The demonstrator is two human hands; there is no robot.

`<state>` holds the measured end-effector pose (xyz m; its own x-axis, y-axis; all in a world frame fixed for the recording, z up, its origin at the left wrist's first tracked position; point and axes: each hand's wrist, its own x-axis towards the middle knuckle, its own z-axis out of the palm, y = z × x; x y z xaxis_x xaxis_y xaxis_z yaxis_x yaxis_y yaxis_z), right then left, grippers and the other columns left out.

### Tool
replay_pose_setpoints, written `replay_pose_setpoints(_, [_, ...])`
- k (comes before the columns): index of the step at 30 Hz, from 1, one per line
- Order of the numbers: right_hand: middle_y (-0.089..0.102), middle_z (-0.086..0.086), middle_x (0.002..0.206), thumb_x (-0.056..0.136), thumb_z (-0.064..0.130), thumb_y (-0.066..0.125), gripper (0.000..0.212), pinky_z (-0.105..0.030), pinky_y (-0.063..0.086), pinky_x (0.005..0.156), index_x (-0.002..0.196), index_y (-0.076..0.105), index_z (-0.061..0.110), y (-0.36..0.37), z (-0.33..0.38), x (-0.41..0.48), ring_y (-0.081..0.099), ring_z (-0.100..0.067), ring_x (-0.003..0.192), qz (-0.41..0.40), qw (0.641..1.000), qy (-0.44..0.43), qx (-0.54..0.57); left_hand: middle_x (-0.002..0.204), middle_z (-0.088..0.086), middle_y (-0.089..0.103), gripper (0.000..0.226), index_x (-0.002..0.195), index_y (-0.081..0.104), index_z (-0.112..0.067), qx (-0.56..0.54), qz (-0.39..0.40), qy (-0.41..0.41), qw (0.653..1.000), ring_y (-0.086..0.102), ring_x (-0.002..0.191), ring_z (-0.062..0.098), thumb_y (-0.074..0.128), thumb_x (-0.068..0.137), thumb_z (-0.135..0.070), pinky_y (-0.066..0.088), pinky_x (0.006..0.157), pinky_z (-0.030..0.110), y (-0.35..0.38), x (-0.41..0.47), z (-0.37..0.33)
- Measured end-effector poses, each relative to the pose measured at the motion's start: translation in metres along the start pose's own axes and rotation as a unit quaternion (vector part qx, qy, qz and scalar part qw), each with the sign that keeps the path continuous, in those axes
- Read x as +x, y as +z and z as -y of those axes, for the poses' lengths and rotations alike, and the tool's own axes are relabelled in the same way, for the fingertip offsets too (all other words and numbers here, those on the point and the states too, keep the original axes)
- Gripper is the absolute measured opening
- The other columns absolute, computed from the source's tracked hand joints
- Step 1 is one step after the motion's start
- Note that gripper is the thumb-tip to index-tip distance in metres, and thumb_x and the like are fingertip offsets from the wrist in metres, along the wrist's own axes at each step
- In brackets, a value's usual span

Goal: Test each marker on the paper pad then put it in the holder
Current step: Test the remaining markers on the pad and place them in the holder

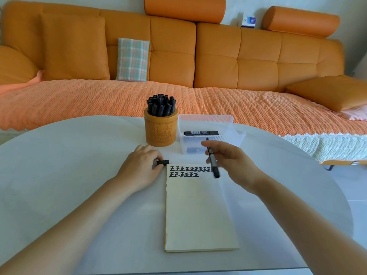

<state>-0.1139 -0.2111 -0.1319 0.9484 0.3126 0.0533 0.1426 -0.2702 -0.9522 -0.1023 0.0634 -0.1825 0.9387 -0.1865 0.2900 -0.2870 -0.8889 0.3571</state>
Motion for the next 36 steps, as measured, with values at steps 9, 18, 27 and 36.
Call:
replay_pose_setpoints(9, [0.067, -0.011, 0.078, 0.093, 0.000, 0.056, 0.014, -0.022, 0.037, 0.050, 0.096, 0.067, 0.009, 0.010, -0.019, -0.012, 0.060, -0.025, 0.061, -0.059, 0.997, 0.020, 0.035, 0.139, -0.022, 0.035, 0.088, 0.143, 0.041, -0.031, -0.106, 0.124, 0.030, 0.986, 0.022, 0.131, -0.004, 0.048, 0.070, -0.081, 0.023, 0.109, 0.025, 0.000, -0.004, -0.008])
replay_pose_setpoints(18, [0.054, -0.004, 0.059, 0.084, 0.012, 0.072, 0.025, -0.024, 0.033, 0.049, 0.070, 0.052, 0.012, 0.016, -0.028, -0.008, 0.042, -0.018, 0.052, -0.102, 0.993, 0.060, -0.014, 0.145, -0.020, 0.033, 0.084, 0.135, 0.049, -0.038, -0.099, 0.135, 0.053, 0.984, 0.019, 0.133, -0.007, 0.052, 0.063, -0.083, 0.019, 0.110, 0.022, 0.006, -0.006, -0.002])
replay_pose_setpoints(27, [0.058, -0.005, 0.066, 0.086, 0.015, 0.073, 0.027, -0.023, 0.034, 0.050, 0.072, 0.050, 0.009, 0.018, -0.028, -0.009, 0.043, -0.015, 0.056, -0.100, 0.993, 0.053, -0.044, 0.146, -0.019, 0.033, 0.086, 0.136, 0.048, -0.037, -0.090, 0.139, 0.055, 0.985, 0.019, 0.133, -0.006, 0.049, 0.062, -0.083, 0.018, 0.109, 0.021, 0.006, -0.006, -0.004])
replay_pose_setpoints(36, [0.053, -0.005, 0.067, 0.085, 0.011, 0.070, 0.030, -0.022, 0.033, 0.048, 0.069, 0.044, 0.011, 0.017, -0.031, -0.009, 0.039, -0.015, 0.055, -0.104, 0.992, 0.042, -0.061, 0.147, -0.020, 0.032, 0.086, 0.137, 0.047, -0.038, -0.080, 0.147, 0.050, 0.985, 0.018, 0.136, -0.003, 0.048, 0.064, -0.084, 0.019, 0.112, 0.025, 0.005, -0.007, -0.005])
